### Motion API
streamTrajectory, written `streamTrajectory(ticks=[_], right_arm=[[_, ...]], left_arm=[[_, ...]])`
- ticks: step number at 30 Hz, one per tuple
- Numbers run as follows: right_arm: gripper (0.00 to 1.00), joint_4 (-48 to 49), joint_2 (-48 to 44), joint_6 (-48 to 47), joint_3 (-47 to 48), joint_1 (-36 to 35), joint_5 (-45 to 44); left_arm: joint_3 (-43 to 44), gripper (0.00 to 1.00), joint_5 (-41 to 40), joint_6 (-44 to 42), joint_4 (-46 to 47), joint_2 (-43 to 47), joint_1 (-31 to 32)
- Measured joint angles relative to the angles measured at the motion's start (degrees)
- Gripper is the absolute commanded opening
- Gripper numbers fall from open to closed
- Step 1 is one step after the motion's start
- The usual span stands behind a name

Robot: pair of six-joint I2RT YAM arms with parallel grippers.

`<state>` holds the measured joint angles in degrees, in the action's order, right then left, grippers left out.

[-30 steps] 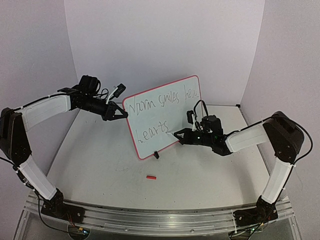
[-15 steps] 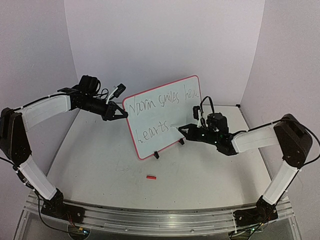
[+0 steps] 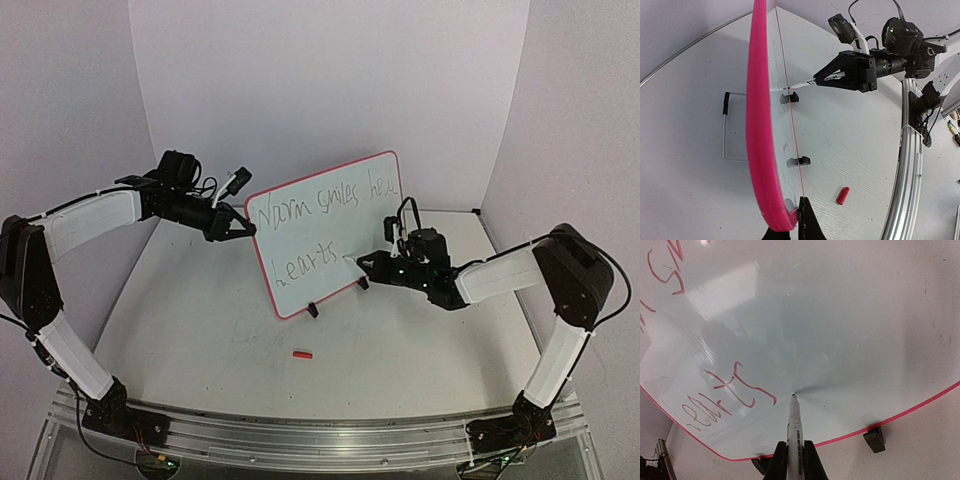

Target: Write a sentence on the whiteboard

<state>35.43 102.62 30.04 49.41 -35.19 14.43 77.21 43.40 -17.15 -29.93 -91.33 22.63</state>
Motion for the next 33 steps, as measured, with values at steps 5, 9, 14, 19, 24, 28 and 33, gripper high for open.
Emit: streamTrajectory(ticks=[5,9,14,19,24,28,33], right_arm=[[0.0,-0.3,0.65,0.0,0.86,0.14,-0.03],[0.0,-0.32,1.11,0.0,1.28,0.16,-0.01],[0.0,-0.21,1.41,0.0,1.51,0.19,0.01],[0.0,-0.14,1.43,0.0,1.51,0.29,0.03],[0.0,-0.22,1.23,0.0,1.45,0.29,0.01],[0.0,-1.17,-1.62,0.01,-0.08,0.51,-0.08],[0.0,-5.15,-11.69,-0.24,-3.73,1.71,-1.17]], left_arm=[[0.0,0.0,-0.01,0.0,-0.01,0.0,-0.01],[0.0,0.0,-0.07,0.07,-0.09,0.0,-0.05],[0.0,0.0,-0.09,0.18,-0.24,0.0,-0.07],[0.0,0.0,-0.09,0.2,-0.24,0.0,-0.09],[0.0,0.01,-0.09,0.35,-0.2,0.0,-0.07],[-0.03,0.08,-0.63,0.53,-0.17,0.27,0.08],[-1.1,0.32,-4.98,-0.1,-0.26,1.53,0.2]])
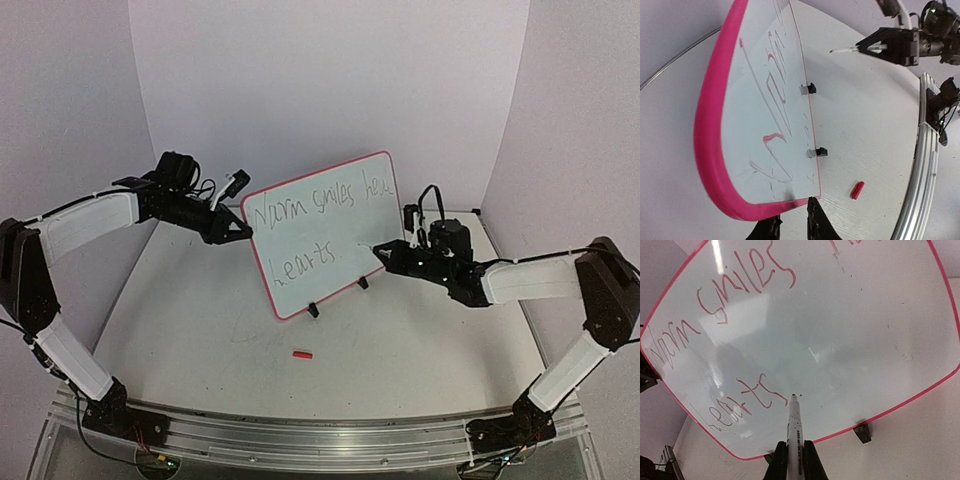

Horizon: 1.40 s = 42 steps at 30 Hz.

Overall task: Write a sentence on the whiteboard
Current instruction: Place the whiteboard at the center of the board, then pick up the pen cap from the center of the board.

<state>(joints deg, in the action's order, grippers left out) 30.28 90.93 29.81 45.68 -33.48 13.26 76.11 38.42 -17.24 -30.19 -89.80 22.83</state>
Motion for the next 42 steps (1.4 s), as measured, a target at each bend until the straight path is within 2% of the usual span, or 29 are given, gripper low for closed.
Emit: streamTrajectory(ticks=[4,6,11,18,19,21,27,32,37,42], right_arm=[[0.0,-3.07,-7.54,-0.99,-1.02,1.02,-1.69],[0.0,-5.12,-11.08,-1.61,-1.38,1.33,-2.5],[0.0,-10.6,-17.71,-3.56,-1.49,1.58,-3.89],[0.0,-18.64,-25.92,-6.53,-1.99,1.58,-4.38],[0.0,-19.74,-27.04,-6.94,-2.33,1.58,-4.25],[0.0,-21.52,-28.58,-7.4,-2.96,1.58,-3.86],[0.0,-26.29,-32.79,-7.97,-5.61,1.58,-0.77],[0.0,-29.57,-35.61,-6.91,-7.97,1.58,3.17],[0.0,-32.03,-35.57,-4.03,-10.94,1.58,8.12],[0.0,-34.42,-33.48,-1.19,-12.24,1.58,13.24]], left_arm=[[-1.25,0.5,-4.91,-0.59,-1.09,1.4,-0.37],[-2.01,0.56,-6.75,-0.21,-1.23,3.0,-0.4],[-4.97,0.65,-10.25,1.9,-0.84,10.01,-0.44],[-13.51,0.71,-14.63,9.26,2.06,23.61,-0.44],[-14.84,0.77,-15.24,10.95,2.29,25.28,-0.44],[-18.07,0.81,-16.59,15.46,3.03,28.5,-0.39],[-29.28,0.81,-18.2,29.61,6.62,37.01,0.67],[-39.71,0.78,-18.6,38.75,10.98,42.97,5.81],[-41.87,0.77,-19.72,41.71,12.99,39.87,12.16],[-41.37,0.77,-23.2,40.22,15.55,32.17,22.64]])
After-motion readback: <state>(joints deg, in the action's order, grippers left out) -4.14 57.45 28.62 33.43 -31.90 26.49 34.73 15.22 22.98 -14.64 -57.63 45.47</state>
